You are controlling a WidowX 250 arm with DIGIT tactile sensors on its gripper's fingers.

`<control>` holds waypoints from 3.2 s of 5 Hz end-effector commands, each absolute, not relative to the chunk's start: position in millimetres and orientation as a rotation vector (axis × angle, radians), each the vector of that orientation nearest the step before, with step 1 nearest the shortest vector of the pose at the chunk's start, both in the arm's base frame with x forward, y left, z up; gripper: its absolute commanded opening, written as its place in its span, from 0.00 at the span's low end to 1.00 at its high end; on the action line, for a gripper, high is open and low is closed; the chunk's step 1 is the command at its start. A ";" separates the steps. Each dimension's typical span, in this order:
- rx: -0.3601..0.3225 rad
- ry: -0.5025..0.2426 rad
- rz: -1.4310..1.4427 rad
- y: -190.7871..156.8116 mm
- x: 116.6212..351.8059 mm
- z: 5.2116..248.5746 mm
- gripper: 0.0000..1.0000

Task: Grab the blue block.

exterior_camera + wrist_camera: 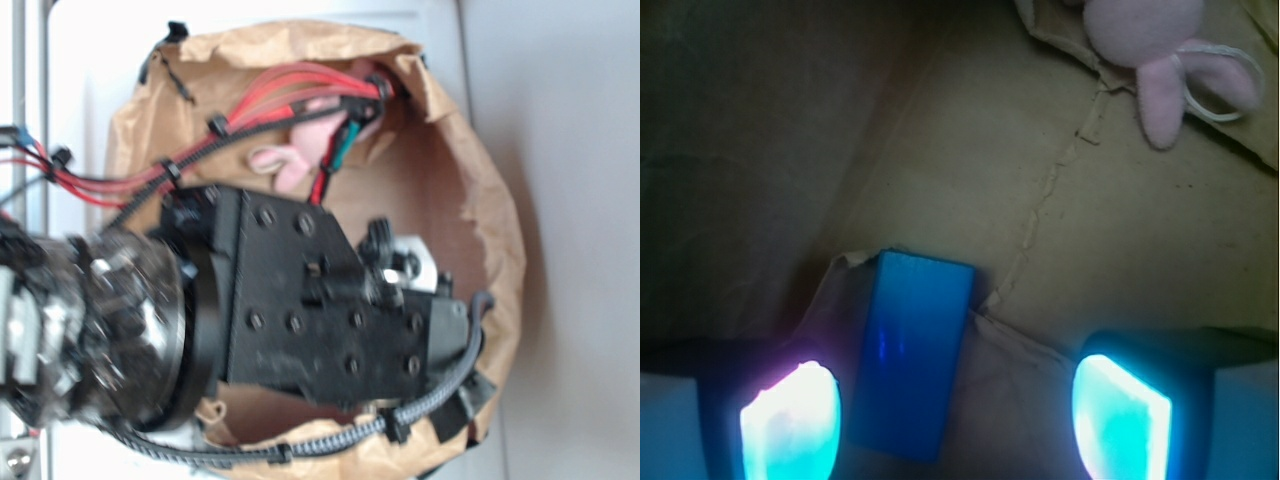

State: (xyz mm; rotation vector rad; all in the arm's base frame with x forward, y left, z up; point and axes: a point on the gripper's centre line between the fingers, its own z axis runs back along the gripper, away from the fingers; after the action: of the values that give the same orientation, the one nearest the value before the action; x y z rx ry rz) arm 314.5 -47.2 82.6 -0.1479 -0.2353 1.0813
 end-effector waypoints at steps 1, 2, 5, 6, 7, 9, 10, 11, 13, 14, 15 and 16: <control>-0.156 -0.289 1.104 -38.3 340.4 86.8 1.00; -0.166 -0.282 1.115 -36.3 349.3 85.1 1.00; -0.117 -0.263 1.096 -43.4 350.0 61.4 1.00; -0.102 -0.252 1.103 -38.7 349.0 54.3 1.00; -0.091 -0.237 1.098 -35.0 341.9 48.4 1.00; -0.063 -0.224 1.064 -44.9 342.4 35.6 1.00; -0.055 -0.219 1.054 -48.3 338.5 31.5 1.00; -0.074 -0.209 1.085 -59.2 325.9 33.5 0.00; -0.087 -0.224 1.028 -50.3 321.5 52.2 0.00; -0.132 -0.230 0.907 -29.9 319.9 77.7 0.00; -0.116 -0.276 0.768 -4.8 316.6 113.1 0.00; -0.033 -0.247 0.624 14.0 316.1 143.4 0.00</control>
State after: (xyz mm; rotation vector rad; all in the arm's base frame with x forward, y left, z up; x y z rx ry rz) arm 304.5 9.6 114.5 0.0001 -0.1460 0.6271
